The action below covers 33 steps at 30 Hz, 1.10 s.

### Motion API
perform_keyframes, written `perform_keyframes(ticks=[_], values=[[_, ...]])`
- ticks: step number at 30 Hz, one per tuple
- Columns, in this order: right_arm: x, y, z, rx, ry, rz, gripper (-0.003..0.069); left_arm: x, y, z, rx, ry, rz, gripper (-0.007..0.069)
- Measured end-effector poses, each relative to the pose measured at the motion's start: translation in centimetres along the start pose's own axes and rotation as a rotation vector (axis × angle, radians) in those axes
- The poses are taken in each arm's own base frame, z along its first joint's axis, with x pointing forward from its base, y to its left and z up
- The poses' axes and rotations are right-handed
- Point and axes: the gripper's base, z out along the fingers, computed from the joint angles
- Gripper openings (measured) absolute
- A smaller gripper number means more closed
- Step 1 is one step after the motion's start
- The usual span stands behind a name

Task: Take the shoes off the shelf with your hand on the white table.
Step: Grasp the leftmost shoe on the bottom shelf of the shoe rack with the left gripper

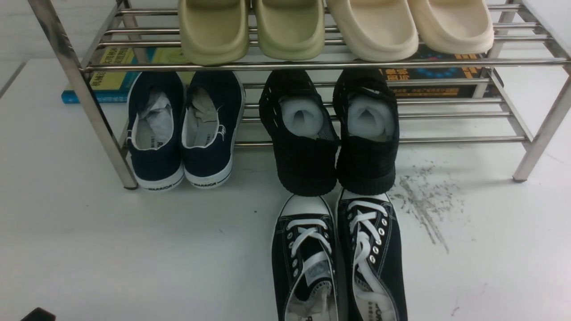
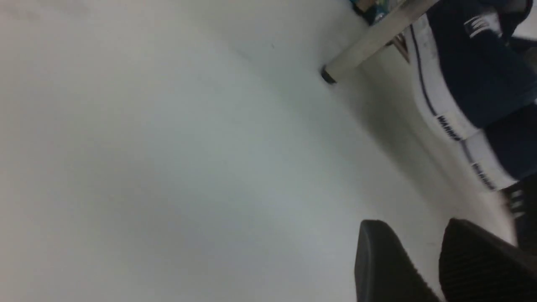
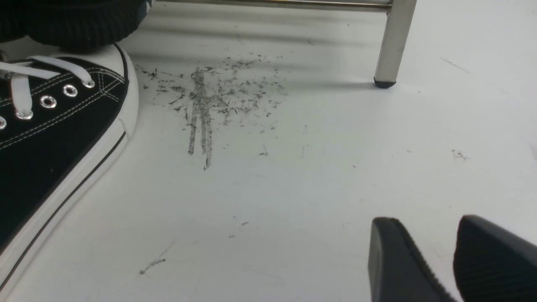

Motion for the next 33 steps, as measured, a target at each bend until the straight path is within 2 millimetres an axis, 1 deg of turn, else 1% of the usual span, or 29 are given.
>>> perform_keyframes(ticks=[1,2,5,12,17,18,20,22,24,25,26,27,28,29,30,33], values=[[0.0,0.0,0.0,0.0,0.0,0.0,0.0237,0.1,-0.1,0.0,0.009,0.011,-0.085,0.0242],[0.0,0.0,0.0,0.0,0.0,0.0,0.0237,0.1,-0.1,0.0,0.013,0.016,-0.134,0.0242],[0.0,0.0,0.0,0.0,0.0,0.0,0.0237,0.2,-0.1,0.0,0.017,0.022,-0.195,0.0242],[0.0,0.0,0.0,0.0,0.0,0.0,0.0237,0.1,-0.1,0.0,0.023,0.002,-0.179,0.0242],[0.0,0.0,0.0,0.0,0.0,0.0,0.0237,-0.4,-0.6,-0.2,0.032,-0.014,-0.082,0.0209],[0.0,0.0,0.0,0.0,0.0,0.0,0.0237,-1.3,-1.9,-1.0,0.051,-0.035,0.002,0.0164],[0.0,0.0,0.0,0.0,0.0,0.0,0.0237,-2.6,-3.7,-1.9,0.056,-0.058,0.126,0.0105],[0.0,0.0,0.0,0.0,0.0,0.0,0.0237,-4.0,-5.4,-2.3,-0.012,-0.033,0.254,0.0036],[0.0,0.0,0.0,0.0,0.0,0.0,0.0237,-5.2,-6.7,-2.0,-0.112,0.033,0.331,0.0006],[0.0,0.0,0.0,0.0,0.0,0.0,0.0237,-5.4,-6.8,-1.9,-0.124,0.041,0.337,0.0005],[0.0,0.0,0.0,0.0,0.0,0.0,0.0237,-6.3,-7.6,-0.8,-0.234,0.134,0.375,0.0001],[0.0,0.0,0.0,0.0,0.0,0.0,0.0237,-6.5,-8.0,-0.8,-0.24,0.136,0.385,0.0001],[0.0,0.0,0.0,0.0,0.0,0.0,0.0237,-7.3,-8.7,0.9,-0.328,0.225,0.411,0.0001],[0.0,0.0,0.0,0.0,0.0,0.0,0.0237,-7.7,-9.2,1.5,-0.342,0.246,0.426,0.0001],[0.0,0.0,0.0,0.0,0.0,0.0,0.0237,-8.2,-9.7,3.0,-0.383,0.301,0.449,0.0001],[0.0,0.0,0.0,0.0,0.0,0.0,0.0237,-9.3,-11.2,5.7,-0.409,0.377,0.478,0.0005]])
